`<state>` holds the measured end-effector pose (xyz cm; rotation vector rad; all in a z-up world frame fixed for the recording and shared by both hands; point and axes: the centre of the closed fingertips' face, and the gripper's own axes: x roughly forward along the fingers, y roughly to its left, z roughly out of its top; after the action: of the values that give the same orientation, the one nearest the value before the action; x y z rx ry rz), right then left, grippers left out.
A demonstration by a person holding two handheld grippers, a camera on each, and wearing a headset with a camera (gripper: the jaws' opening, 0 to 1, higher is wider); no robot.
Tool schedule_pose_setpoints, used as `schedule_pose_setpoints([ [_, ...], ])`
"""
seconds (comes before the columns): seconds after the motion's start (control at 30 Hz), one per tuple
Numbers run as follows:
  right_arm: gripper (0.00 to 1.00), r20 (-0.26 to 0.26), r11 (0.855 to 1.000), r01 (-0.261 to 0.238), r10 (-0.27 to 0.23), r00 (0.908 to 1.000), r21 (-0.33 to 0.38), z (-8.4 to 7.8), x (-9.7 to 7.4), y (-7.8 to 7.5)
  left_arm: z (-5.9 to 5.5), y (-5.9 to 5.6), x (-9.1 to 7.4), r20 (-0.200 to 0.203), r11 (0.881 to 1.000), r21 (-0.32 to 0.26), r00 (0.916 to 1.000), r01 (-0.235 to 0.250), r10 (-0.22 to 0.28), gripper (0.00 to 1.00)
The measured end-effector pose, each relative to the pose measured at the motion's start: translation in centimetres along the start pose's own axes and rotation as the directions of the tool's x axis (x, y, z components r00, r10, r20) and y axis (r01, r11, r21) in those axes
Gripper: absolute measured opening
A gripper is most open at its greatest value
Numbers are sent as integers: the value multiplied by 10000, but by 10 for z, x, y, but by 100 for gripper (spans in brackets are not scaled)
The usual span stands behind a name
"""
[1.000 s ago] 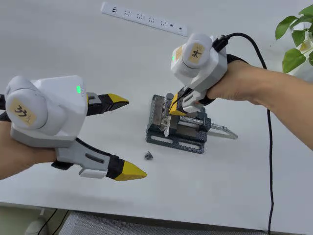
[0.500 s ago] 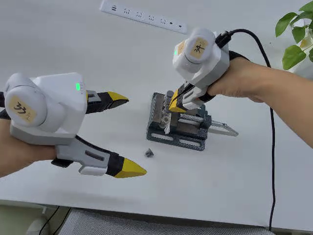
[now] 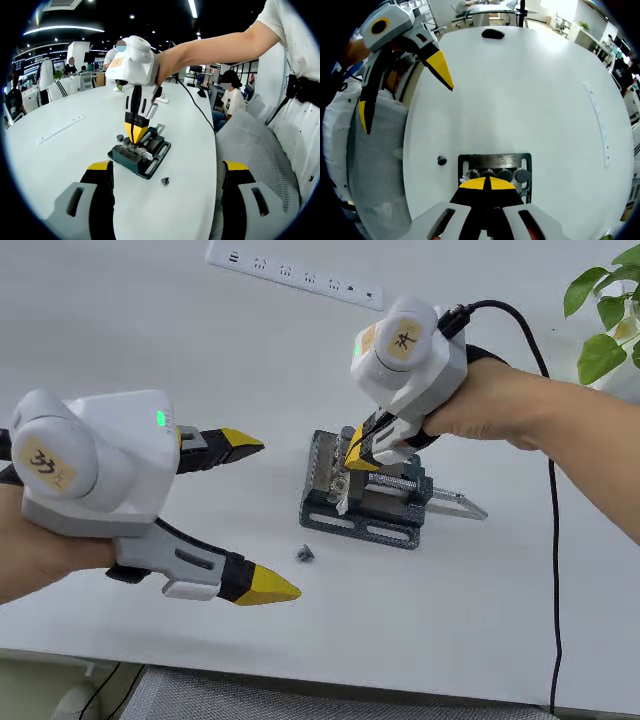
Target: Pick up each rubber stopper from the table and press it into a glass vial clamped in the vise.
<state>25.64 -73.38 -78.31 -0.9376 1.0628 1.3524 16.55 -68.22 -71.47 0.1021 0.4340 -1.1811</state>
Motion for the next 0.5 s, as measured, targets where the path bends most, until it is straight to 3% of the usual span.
schedule_pose_setpoints([
  [0.33, 0, 14, 10000, -10, 10, 10000, -47, 2, 2, 0, 0, -1, 0, 7, 10000, -5, 10000, -12, 12, 88],
  [0.5, 0, -226, 9993, 37, -45, 9997, -371, 3, 3, 1, 2, 0, 2, 32, 10000, -9, 10000, -4, 4, 88],
])
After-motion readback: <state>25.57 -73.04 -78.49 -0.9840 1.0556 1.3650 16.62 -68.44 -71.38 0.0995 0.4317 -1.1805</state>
